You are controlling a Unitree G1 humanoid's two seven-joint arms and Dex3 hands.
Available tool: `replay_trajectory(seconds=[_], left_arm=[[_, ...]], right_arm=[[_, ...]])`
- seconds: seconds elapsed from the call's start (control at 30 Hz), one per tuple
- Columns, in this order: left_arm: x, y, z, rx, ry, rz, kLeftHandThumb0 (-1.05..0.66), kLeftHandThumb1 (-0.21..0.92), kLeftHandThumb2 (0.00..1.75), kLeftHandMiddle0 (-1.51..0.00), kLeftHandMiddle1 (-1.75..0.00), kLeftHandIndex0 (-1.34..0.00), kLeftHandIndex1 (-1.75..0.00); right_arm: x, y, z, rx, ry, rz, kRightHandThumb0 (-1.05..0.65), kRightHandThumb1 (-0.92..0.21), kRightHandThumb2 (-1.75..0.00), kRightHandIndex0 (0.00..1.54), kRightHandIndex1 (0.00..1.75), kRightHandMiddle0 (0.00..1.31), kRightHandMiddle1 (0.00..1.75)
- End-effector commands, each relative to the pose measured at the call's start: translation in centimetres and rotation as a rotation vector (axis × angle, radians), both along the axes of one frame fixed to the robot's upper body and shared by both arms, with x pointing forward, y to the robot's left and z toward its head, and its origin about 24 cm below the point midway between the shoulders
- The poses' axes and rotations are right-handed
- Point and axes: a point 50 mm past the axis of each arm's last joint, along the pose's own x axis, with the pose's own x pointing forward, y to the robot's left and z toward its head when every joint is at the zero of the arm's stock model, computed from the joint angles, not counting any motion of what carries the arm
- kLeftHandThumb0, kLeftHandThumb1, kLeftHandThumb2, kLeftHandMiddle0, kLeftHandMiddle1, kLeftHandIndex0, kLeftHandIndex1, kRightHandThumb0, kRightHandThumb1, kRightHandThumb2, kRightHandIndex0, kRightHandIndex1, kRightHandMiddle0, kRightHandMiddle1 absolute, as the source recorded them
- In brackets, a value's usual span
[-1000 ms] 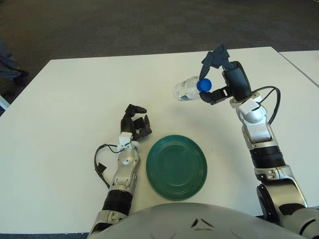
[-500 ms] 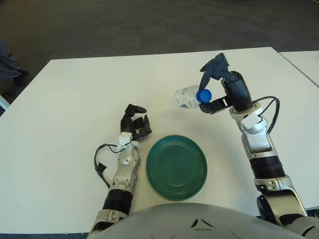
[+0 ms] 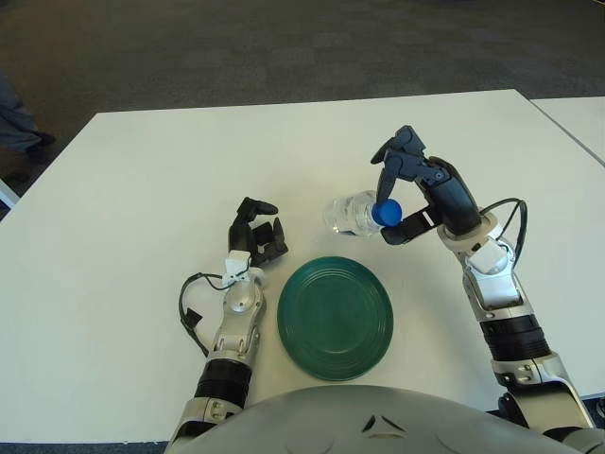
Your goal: Put the bottle into the plate.
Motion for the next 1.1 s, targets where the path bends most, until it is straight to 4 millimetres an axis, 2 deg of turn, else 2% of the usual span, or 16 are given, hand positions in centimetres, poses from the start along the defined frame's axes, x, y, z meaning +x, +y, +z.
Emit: replay_trajectory(seconds=[0.0,0.13,0.27,0.5,1.07], left_arm=[[-0.2,-0.8,-0.4,-0.052,0.030,0.010,-0.46,0.40,1.22,-1.27,-1.75,-0.56,-1.75],[-0.2,-0.7,-0.5,-0.051,0.032,0.011,-0.46,0.39,1.22,-1.27,-1.75,-0.56,-1.75],[-0.1,-0.7,-0.5,-0.045,0.034,0.013,-0.46,0.39,1.22,-1.28,-1.75,-0.56,-1.75],[-0.1,-0.7,-0.4,-0.047,0.030,0.012,-0.46,0.39,1.22,-1.28,-1.75,-0.56,-1.75],[-0.1,-0.7,-0.5,-0.051,0.034,0.009,-0.46,0.39,1.23,-1.27,-1.75,-0.56,-1.75]], right_arm=[[-0.5,-0.1,0.7,0.065,-0.057,0.009,-0.27,-0.30,-1.42,1.30,1.75,1.09,1.75],[-0.9,0.0,0.3,0.097,-0.075,-0.011,-0.31,-0.34,-1.38,1.33,1.75,1.10,1.75],[-2.0,-0.1,-0.6,0.143,-0.110,-0.069,-0.39,-0.44,-1.27,1.34,1.75,1.09,1.75],[-2.4,-0.2,-0.8,0.187,-0.140,-0.101,-0.45,-0.60,-1.10,1.29,1.75,1.02,1.75],[-2.4,-0.2,-0.8,0.191,-0.145,-0.102,-0.45,-0.65,-1.04,1.27,1.75,0.99,1.75]])
